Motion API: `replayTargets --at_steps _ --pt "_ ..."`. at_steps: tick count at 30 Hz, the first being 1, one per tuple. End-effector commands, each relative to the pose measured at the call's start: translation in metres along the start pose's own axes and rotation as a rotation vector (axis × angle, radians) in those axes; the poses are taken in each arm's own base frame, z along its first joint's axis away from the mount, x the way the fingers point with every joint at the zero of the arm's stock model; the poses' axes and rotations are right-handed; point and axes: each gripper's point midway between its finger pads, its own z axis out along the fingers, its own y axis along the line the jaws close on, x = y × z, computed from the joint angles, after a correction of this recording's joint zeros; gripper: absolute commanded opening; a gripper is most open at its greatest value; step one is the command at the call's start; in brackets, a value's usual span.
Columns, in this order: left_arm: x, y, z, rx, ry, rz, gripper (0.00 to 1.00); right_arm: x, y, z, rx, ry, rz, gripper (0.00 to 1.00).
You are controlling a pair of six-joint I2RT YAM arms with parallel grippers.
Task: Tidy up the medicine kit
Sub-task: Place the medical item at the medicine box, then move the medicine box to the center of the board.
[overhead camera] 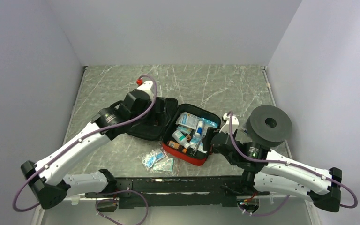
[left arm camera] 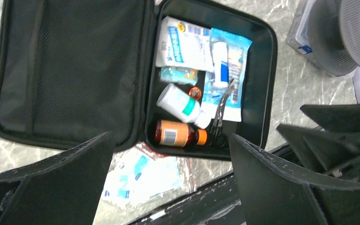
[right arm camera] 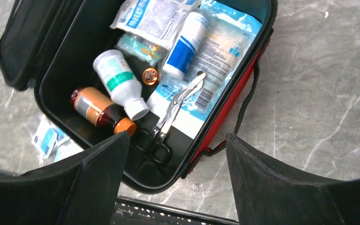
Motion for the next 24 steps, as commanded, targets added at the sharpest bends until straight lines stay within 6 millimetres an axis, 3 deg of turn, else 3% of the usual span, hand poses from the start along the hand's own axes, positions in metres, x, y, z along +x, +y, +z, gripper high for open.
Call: replayTargets --at_steps 1,12,18,24 --pt "0.004 0.019 -0.026 -0.015 -0.052 -0.051 0.99 -0.006 -0.011 0.011 0.086 -0.046 0.104 0.77" --pt "0.048 0.052 -0.051 -0.012 -0.052 -0.106 0.99 0.006 -0.032 0.053 0.153 0.010 0.204 0.65" --pt "0.063 0.062 -0.057 -0.012 -0.053 -0.116 0.99 0.001 -0.025 0.065 0.131 0.023 0.211 0.55" --pt "0.069 0.067 -0.061 -0.014 -0.051 -0.114 0.99 0.009 -0.022 0.077 0.149 0.062 0.195 0.51"
